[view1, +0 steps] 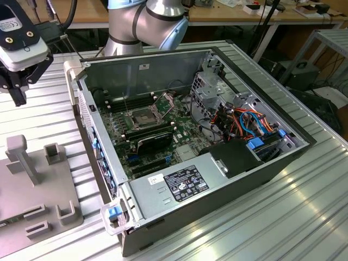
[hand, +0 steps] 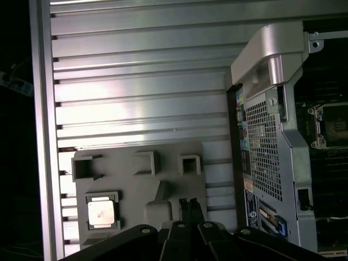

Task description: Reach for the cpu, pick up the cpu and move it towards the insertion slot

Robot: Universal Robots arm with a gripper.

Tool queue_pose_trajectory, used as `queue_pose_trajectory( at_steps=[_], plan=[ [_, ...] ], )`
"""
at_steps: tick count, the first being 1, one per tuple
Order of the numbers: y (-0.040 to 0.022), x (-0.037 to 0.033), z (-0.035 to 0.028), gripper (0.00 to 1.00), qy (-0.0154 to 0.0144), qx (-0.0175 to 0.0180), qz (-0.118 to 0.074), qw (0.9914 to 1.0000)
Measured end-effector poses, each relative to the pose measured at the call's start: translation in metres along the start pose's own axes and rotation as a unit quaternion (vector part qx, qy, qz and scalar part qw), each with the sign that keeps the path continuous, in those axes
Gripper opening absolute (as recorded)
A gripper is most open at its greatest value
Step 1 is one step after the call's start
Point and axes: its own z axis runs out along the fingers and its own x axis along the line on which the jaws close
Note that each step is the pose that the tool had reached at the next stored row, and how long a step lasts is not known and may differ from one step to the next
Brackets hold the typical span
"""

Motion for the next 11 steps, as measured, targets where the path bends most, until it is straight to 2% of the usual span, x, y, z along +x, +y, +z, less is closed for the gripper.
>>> queue_pose_trajectory(
  at_steps=[3, 11],
  plan=[
    [-0.0003, 0.0039, -0.0001, 0.11, 0.0000, 0.0000, 0.000, 1.00000],
    [-0.0019, 0.0228, -0.0002, 0.11, 0.0000, 0.0000, 0.000, 1.00000]
  ],
)
